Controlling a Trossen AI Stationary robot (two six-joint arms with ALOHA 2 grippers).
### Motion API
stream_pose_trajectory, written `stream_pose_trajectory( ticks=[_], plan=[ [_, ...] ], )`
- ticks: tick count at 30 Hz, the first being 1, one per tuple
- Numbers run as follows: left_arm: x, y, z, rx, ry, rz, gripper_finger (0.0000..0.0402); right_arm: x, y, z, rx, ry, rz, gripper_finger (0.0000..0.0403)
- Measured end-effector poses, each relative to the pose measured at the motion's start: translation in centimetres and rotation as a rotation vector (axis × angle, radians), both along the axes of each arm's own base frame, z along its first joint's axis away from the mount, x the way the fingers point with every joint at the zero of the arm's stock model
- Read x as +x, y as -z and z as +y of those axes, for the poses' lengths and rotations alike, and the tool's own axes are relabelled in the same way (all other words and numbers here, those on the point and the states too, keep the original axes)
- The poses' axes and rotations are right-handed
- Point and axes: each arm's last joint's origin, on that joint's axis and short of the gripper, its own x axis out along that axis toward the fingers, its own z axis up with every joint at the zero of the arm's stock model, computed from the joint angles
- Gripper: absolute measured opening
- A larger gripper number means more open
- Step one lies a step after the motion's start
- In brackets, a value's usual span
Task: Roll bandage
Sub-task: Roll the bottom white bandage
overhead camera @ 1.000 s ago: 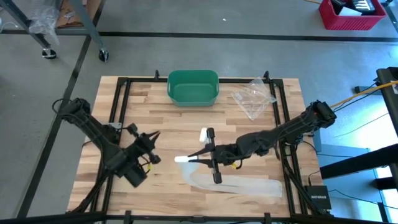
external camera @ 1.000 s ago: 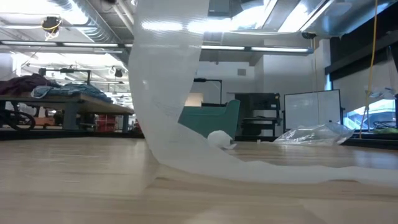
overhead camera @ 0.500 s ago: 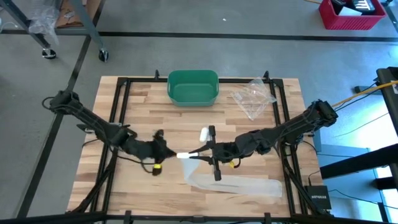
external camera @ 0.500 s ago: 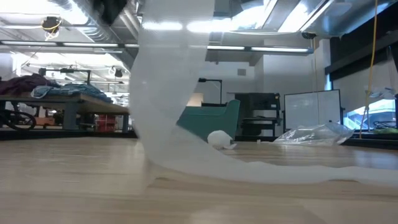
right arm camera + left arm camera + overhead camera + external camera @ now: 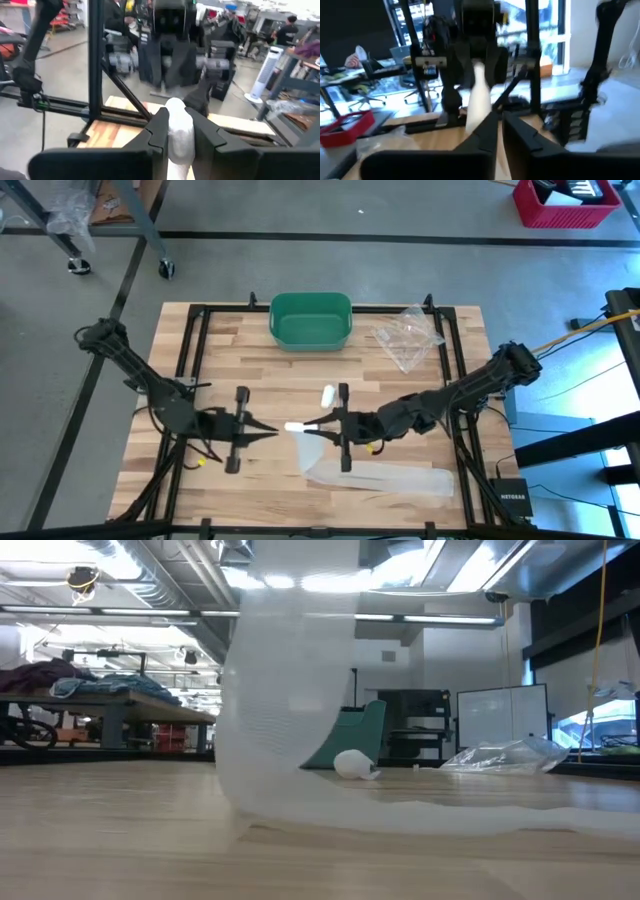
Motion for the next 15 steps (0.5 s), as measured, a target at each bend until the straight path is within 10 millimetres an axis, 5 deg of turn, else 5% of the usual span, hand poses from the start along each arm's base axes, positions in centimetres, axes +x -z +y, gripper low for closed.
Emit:
stream_pose_trajectory(
  ticks=[9, 15],
  plan=[
    [1.3, 0.1, 0.8, 0.016, -0.076, -0.006, 0.0134, -0.1, 0.0, 0.5, -0.012, 0.019, -0.014, 0.0053],
    [1.6, 0.6, 0.5, 0.005, -0.063, 0.010, 0.0158, -0.1, -0.1, 0.6, -0.006, 0.023, -0.024, 0.0053]
  ],
)
